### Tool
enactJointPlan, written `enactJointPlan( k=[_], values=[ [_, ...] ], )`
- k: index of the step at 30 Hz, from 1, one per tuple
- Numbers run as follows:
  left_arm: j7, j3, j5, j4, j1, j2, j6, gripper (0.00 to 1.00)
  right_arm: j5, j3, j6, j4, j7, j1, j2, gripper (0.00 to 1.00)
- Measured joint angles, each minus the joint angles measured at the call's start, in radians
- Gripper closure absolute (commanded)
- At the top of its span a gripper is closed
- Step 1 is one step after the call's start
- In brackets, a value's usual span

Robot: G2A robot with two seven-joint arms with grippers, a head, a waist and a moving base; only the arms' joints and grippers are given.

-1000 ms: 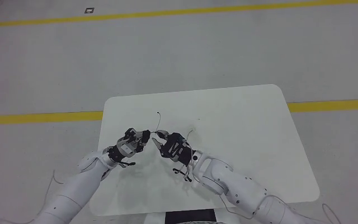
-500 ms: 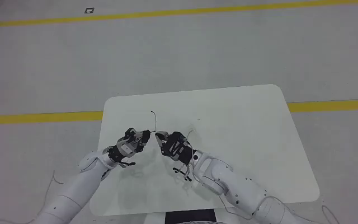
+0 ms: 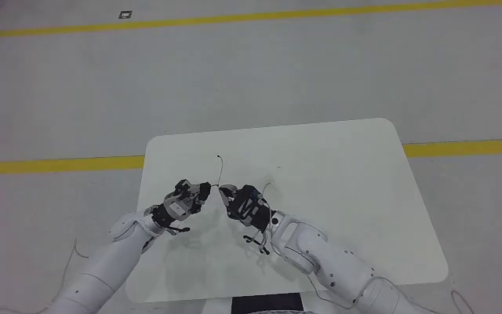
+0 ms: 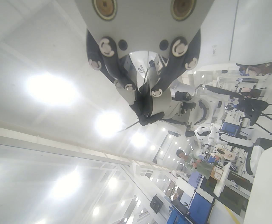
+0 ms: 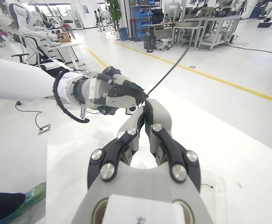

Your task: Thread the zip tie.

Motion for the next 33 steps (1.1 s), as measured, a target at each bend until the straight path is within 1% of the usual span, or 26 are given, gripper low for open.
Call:
enactJointPlan(
  k=[2,3,4,5,10,16,19,22,26,33],
  values=[
    [0.000,0.000,0.000,0.000,0.000,0.000,0.000,1.00,-0.001,0.002,-0.002,-0.001,0.001,-0.003,-0.001,1.00],
    [0.000,0.000,0.000,0.000,0.000,0.000,0.000,1.00,-0.002,0.004,-0.004,-0.003,0.002,-0.005,-0.002,0.96],
    [0.000,0.000,0.000,0.000,0.000,0.000,0.000,1.00,-0.002,0.005,-0.005,-0.004,0.003,-0.006,-0.002,0.82],
    [0.000,0.000,0.000,0.000,0.000,0.000,0.000,1.00,-0.003,0.007,-0.006,-0.005,0.003,-0.008,-0.003,0.79],
    [0.000,0.000,0.000,0.000,0.000,0.000,0.000,1.00,-0.006,0.014,-0.010,-0.008,0.005,-0.016,-0.006,0.85],
    [0.000,0.000,0.000,0.000,0.000,0.000,0.000,1.00,-0.007,0.017,-0.019,-0.007,0.008,-0.014,-0.011,0.87],
    [0.000,0.000,0.000,0.000,0.000,0.000,0.000,1.00,-0.007,0.018,-0.021,-0.004,0.007,-0.013,-0.015,0.91],
    [0.000,0.000,0.000,0.000,0.000,0.000,0.000,1.00,-0.007,0.020,-0.022,-0.001,0.004,-0.012,-0.018,0.92],
    [0.000,0.000,0.000,0.000,0.000,0.000,0.000,1.00,-0.007,0.020,-0.022,0.001,0.005,-0.011,-0.022,0.90],
    [0.000,0.000,0.000,0.000,0.000,0.000,0.000,1.00,-0.009,0.024,-0.024,0.003,0.009,-0.012,-0.029,0.91]
  ],
)
